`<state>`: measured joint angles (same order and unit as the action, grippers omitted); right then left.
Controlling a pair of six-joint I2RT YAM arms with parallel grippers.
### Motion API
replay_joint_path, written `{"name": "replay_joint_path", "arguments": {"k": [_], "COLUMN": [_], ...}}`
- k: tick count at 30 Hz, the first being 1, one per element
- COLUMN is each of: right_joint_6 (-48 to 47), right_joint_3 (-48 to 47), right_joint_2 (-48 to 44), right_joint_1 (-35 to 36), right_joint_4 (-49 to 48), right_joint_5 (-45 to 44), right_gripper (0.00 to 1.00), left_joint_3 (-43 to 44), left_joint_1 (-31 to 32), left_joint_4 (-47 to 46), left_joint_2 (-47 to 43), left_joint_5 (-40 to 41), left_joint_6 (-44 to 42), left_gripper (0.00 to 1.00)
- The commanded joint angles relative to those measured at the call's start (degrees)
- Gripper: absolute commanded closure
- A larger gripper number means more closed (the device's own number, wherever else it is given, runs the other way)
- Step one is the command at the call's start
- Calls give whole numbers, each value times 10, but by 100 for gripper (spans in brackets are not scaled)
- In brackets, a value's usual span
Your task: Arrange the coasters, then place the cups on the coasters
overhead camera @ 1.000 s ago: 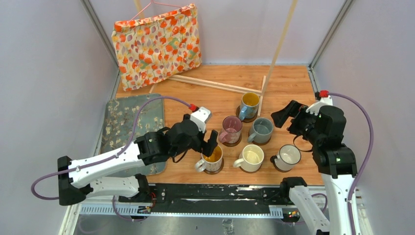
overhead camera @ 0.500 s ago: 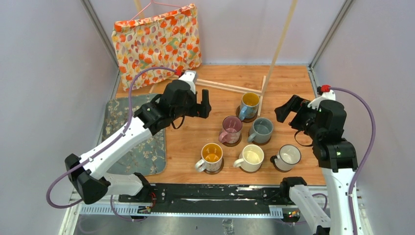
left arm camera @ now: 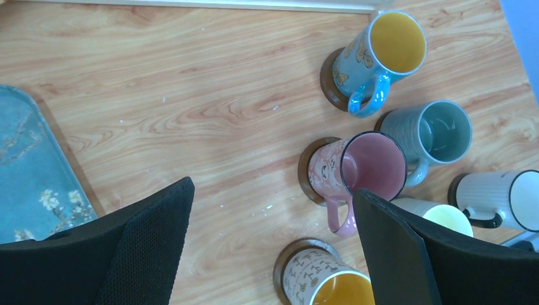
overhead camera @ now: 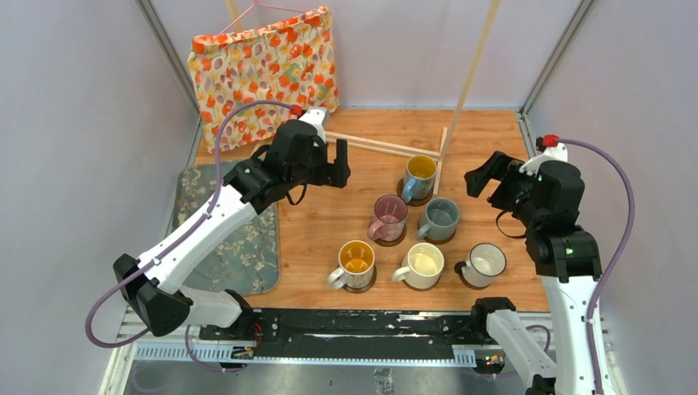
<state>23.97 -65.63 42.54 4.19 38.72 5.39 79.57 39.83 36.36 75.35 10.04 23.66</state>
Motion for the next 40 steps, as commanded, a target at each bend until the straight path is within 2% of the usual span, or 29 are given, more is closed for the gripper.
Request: {"name": "replay_joint_path", "arguments": {"k": [1, 40], "right_joint_6": [-17, -15], "right_joint_3": [-21, -15], "right_joint_2": [-12, -16], "right_joint_1": [8, 8], "right_joint_4": [-9, -11], "right_joint_5": [-10, -7], "right_gripper": [0, 0], "left_joint_3": [-11, -49], "left_joint_1": [-3, -3], "left_joint_4": [-4, -30], "left_joint_2": [-34, -74], "left_joint_5": [20, 11], "left_joint_6": [-25, -39], "left_gripper": [0, 0]}}
